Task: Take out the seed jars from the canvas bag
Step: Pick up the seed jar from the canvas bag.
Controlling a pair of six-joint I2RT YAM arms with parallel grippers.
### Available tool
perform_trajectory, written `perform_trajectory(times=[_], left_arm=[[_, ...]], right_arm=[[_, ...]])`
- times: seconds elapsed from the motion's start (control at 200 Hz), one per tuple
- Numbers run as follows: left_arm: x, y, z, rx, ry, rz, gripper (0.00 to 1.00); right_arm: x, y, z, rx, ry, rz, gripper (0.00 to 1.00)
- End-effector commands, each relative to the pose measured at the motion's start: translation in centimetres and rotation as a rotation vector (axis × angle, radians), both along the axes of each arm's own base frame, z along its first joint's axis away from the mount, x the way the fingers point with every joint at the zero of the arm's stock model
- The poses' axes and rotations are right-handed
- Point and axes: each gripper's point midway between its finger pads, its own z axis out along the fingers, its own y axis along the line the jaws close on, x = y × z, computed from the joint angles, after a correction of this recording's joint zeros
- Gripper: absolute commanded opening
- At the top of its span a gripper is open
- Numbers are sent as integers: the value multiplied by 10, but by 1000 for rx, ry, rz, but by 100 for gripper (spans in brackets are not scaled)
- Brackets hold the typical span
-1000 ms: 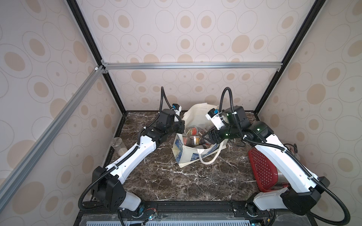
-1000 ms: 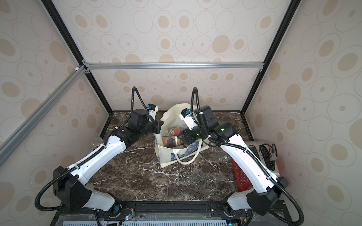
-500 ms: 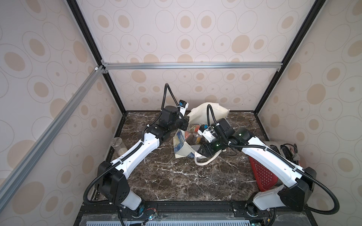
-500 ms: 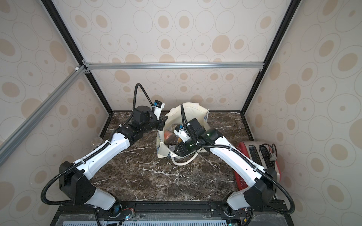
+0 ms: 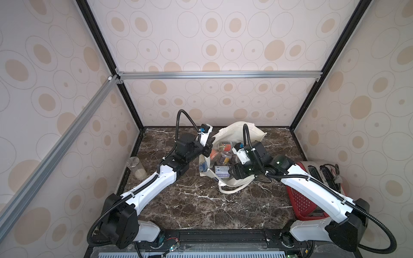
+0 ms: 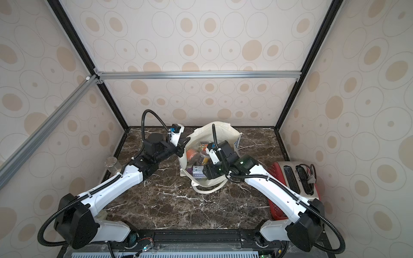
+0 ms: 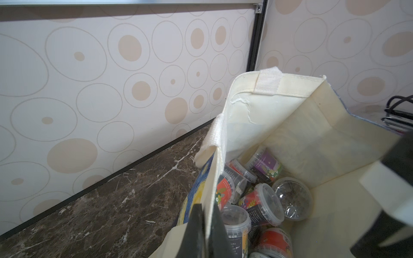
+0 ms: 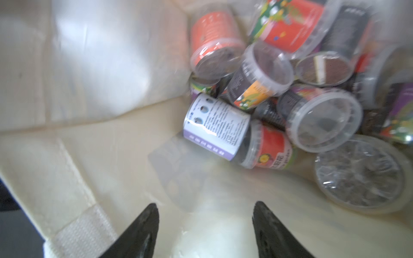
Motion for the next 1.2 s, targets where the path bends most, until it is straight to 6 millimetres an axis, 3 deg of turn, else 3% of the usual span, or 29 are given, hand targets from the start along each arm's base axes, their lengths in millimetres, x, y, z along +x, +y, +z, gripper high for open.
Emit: perform_trajectory(times=[0.0, 0.21, 0.395, 0.54, 0.645, 0.79, 0.835, 0.93, 1.07, 1.196], left_arm=[[-22, -4, 37, -39, -140, -86, 0], [-37, 6, 25, -40, -119, -72, 0], [-36, 8, 23, -66, -83, -48, 0], [-34, 5, 24, -105, -33, -49, 0], [-34, 4, 26, -109, -32, -50, 0], [-31, 6, 27, -114, -35, -33, 0], [-31, 6, 29, -120, -36, -31, 0], [-30, 5, 30, -128, -35, -33, 0], [-27, 5, 32, -131, -31, -22, 0], [-26, 5, 34, -130, -38, -21, 0]], right_arm=[[29, -14, 14, -27, -72, -162, 71], [46, 15, -1, 3, -17, -122, 71], [75, 6, -5, -36, -99, -260, 72], [101, 13, 2, 12, -192, -325, 83], [117, 24, 2, 37, -222, -323, 85], [136, 32, -12, 6, -214, -312, 91], [140, 31, -16, -8, -206, -310, 98], [147, 25, -19, -5, -232, -332, 100], [155, 25, -25, 77, -195, -297, 98], [157, 42, -31, 121, -185, -191, 94]])
